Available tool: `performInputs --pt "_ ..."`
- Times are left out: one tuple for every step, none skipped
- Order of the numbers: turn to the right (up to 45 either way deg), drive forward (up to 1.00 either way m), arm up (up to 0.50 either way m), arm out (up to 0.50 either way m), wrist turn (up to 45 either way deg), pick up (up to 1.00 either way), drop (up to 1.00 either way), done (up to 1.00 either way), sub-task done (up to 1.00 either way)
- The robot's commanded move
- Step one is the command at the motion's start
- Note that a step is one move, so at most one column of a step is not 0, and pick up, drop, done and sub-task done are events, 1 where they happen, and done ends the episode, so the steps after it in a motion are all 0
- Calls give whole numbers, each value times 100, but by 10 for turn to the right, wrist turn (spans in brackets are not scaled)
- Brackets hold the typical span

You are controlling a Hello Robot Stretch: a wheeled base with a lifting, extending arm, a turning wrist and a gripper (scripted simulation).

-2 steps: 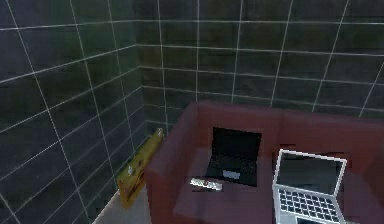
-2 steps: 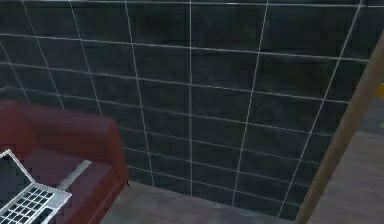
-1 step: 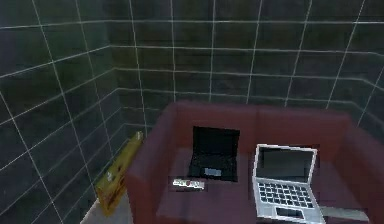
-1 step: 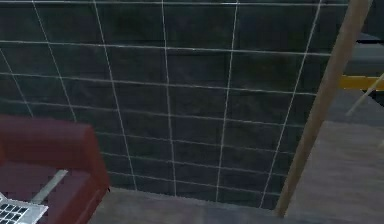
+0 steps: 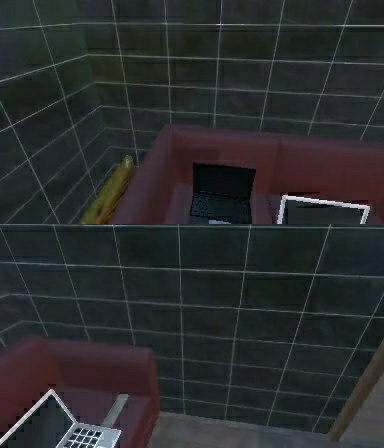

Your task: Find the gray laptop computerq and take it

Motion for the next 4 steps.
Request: performInputs --pt "-360 0 0 0 0 0 0 0 0" --pt "0 0 50 0 0 0 0 0 0" --pt "0 0 2 0 0 0 0 0 0" --pt "0 0 0 24 0 0 0 0 0"
